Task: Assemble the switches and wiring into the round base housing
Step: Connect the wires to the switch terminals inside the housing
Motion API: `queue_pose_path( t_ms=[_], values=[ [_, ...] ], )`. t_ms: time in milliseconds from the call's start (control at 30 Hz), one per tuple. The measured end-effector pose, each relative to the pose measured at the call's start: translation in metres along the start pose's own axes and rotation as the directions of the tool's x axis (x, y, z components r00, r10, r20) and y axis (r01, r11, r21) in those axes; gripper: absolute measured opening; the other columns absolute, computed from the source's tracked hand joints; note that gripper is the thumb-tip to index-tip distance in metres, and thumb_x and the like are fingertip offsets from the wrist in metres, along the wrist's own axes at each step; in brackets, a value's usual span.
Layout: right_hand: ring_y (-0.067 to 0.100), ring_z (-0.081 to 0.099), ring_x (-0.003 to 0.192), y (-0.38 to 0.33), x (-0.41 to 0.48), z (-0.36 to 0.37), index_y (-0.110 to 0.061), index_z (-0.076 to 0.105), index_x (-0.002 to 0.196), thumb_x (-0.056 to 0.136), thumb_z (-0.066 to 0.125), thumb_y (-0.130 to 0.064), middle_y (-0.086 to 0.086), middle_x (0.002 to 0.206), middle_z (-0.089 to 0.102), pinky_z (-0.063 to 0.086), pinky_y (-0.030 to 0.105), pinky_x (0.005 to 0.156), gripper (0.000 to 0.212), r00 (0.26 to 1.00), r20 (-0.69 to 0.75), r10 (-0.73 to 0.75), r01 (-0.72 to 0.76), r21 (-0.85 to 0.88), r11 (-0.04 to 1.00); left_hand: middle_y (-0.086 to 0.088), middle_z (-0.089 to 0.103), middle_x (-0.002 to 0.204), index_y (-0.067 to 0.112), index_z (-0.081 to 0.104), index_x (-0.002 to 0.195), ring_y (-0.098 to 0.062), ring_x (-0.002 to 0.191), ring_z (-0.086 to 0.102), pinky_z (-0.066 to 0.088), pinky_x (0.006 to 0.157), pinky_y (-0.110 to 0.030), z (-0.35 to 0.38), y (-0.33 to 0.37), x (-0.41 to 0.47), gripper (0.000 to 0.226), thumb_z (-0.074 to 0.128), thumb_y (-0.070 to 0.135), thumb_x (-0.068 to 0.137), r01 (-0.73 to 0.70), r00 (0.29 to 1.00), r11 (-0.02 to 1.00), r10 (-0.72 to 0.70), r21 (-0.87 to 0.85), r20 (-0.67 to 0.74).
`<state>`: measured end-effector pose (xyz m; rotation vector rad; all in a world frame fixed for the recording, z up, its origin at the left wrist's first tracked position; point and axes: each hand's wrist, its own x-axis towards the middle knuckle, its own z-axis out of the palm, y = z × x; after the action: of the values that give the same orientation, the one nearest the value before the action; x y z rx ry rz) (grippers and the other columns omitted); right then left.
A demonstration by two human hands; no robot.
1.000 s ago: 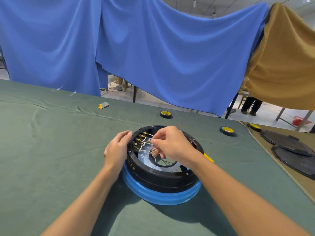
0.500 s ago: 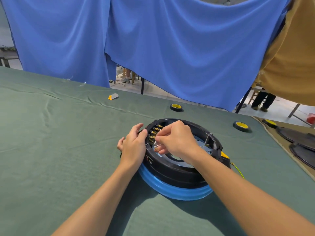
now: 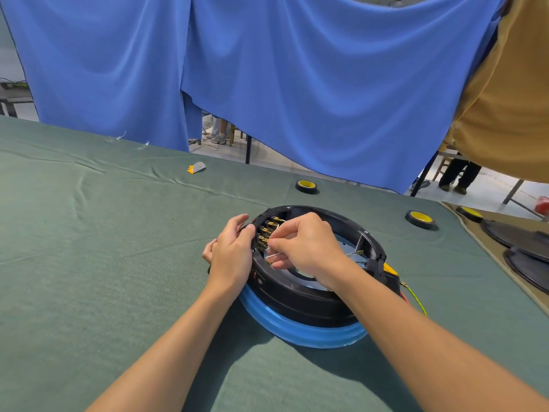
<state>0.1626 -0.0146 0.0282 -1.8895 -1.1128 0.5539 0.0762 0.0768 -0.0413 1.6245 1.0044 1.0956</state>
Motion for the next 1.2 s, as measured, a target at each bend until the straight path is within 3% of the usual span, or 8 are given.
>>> queue_pose_path(
  t_ms=[200,367,533,767,900,1000,1100,1200],
  values=[
    [0.014,0.072,0.059,0.001,0.0,-0.001,-0.003,0.071,0.095,0.089,0.067,-0.005,0.012,0.076,0.071,0.056,0.021,0.053,0.007,1.0,-0.005,0.008,-0.008,0.056,0.998,0.016,0.053,0.108,0.028,0.057,0.129,-0.02,0.134,0.033,0.012,0.098,-0.025,-0.001,0.002,-0.001,0.03,0.045,0.029,0.101,0.008,1.0,1.0,-0.008,-0.007,0.008],
    [0.012,0.071,0.058,0.002,0.001,0.003,-0.007,0.07,0.09,0.089,0.066,-0.005,0.01,0.075,0.071,0.056,0.02,0.052,0.004,1.0,-0.007,-0.025,0.025,0.031,0.999,0.012,0.056,0.115,0.027,0.056,0.13,-0.021,0.134,0.035,0.013,0.108,-0.033,-0.002,0.004,-0.002,0.032,0.044,0.029,0.101,0.009,1.0,1.0,-0.009,0.013,0.012],
    [0.011,0.07,0.056,0.005,0.005,0.006,-0.006,0.071,0.09,0.089,0.067,-0.007,0.01,0.075,0.07,0.057,0.021,0.053,0.004,0.998,-0.034,-0.054,0.053,-0.022,0.998,0.006,0.059,0.129,0.027,0.055,0.132,-0.022,0.136,0.032,0.015,0.106,-0.031,-0.002,0.001,-0.002,0.034,0.042,0.03,0.102,0.014,0.999,1.0,-0.014,0.011,0.036],
    [0.003,0.067,0.054,0.007,0.01,0.01,-0.01,0.073,0.088,0.089,0.067,-0.009,0.003,0.072,0.068,0.049,0.015,0.044,0.007,0.985,-0.056,-0.162,0.15,-0.169,0.974,0.004,0.057,0.132,0.028,0.053,0.136,-0.024,0.138,0.031,0.013,0.101,-0.028,-0.003,-0.001,-0.001,0.041,0.041,0.04,0.098,0.034,0.997,0.999,-0.035,0.02,0.069],
    [0.007,0.068,0.055,0.008,0.013,0.011,-0.009,0.075,0.09,0.089,0.067,-0.011,0.002,0.07,0.068,0.05,0.015,0.043,0.008,0.978,-0.06,-0.199,0.183,-0.214,0.96,0.003,0.056,0.137,0.028,0.052,0.137,-0.024,0.139,0.029,0.013,0.104,-0.029,-0.004,-0.001,-0.002,0.042,0.041,0.04,0.099,0.04,0.997,0.999,-0.042,0.023,0.066],
    [0.012,0.066,0.067,0.009,0.013,0.013,-0.008,0.075,0.093,0.09,0.066,-0.012,0.009,0.075,0.069,0.054,0.02,0.044,0.011,0.965,-0.065,-0.253,0.226,-0.271,0.935,0.005,0.056,0.137,0.029,0.052,0.137,-0.023,0.139,0.029,0.011,0.103,-0.027,-0.004,0.0,-0.003,0.046,0.04,0.044,0.095,0.034,0.997,0.999,-0.036,0.028,0.068],
    [0.017,0.067,0.072,0.009,0.012,0.014,-0.008,0.075,0.094,0.092,0.063,-0.013,0.012,0.082,0.069,0.059,0.027,0.051,0.013,0.959,-0.052,-0.277,0.25,-0.296,0.922,0.006,0.059,0.131,0.029,0.055,0.134,-0.02,0.136,0.03,0.011,0.103,-0.027,-0.001,0.001,-0.005,0.036,0.043,0.034,0.101,0.047,0.999,0.999,-0.047,-0.015,0.015],
    [0.022,0.063,0.088,0.006,0.009,0.011,-0.013,0.076,0.096,0.094,0.06,-0.019,0.007,0.085,0.07,0.055,0.035,0.076,0.017,0.95,-0.002,-0.312,0.285,-0.398,0.872,0.006,0.06,0.129,0.026,0.056,0.131,-0.011,0.128,0.039,0.01,0.112,-0.031,-0.002,0.003,-0.005,0.032,0.046,0.028,0.1,0.026,1.0,0.997,-0.026,-0.07,0.007]
  ],
)
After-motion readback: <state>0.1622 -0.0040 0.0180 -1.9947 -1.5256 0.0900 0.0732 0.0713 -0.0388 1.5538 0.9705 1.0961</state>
